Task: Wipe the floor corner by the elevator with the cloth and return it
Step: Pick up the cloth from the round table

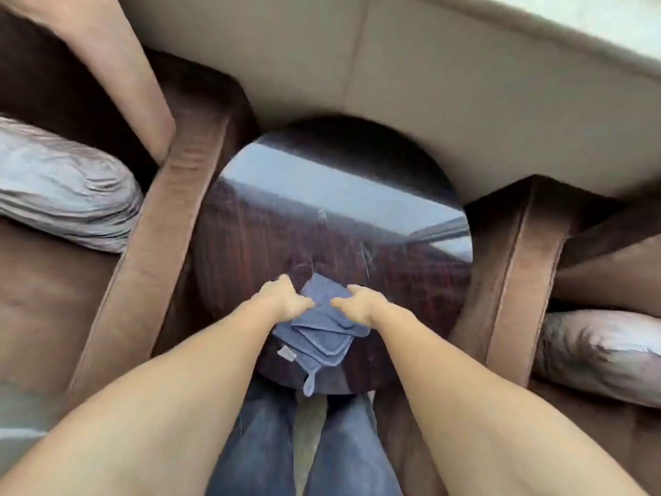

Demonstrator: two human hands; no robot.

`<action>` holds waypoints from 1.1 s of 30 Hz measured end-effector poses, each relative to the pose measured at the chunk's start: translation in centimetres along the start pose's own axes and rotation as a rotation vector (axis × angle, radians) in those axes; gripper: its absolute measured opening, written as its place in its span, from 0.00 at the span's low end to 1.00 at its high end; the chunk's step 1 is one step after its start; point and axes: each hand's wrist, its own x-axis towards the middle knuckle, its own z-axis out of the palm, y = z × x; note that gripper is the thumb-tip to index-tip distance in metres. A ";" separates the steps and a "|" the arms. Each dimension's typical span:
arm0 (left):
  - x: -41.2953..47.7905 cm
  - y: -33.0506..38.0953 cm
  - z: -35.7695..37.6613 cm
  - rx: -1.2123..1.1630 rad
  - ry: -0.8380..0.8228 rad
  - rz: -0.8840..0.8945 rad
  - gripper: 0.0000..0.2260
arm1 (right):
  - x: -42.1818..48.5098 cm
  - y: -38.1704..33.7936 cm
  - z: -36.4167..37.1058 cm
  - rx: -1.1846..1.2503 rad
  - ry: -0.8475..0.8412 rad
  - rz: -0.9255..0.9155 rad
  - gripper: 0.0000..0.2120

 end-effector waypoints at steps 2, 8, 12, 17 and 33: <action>1.1 -1.0 2.3 -0.058 0.037 -0.053 0.35 | 1.1 1.0 1.7 0.011 -0.010 0.007 0.35; 2.0 -1.7 8.4 -0.046 0.285 -0.151 0.28 | 2.1 4.1 6.2 0.133 0.347 -0.035 0.33; 3.1 -1.0 9.7 -0.290 0.236 -0.188 0.16 | 3.4 4.6 6.9 0.623 0.474 0.129 0.36; 1.4 -1.4 8.5 -0.629 0.121 -0.071 0.12 | 3.0 3.9 5.8 1.047 0.342 0.199 0.09; -27.4 -34.0 12.9 -2.027 0.386 0.295 0.08 | -21.0 -16.3 26.4 0.828 -0.285 -0.361 0.25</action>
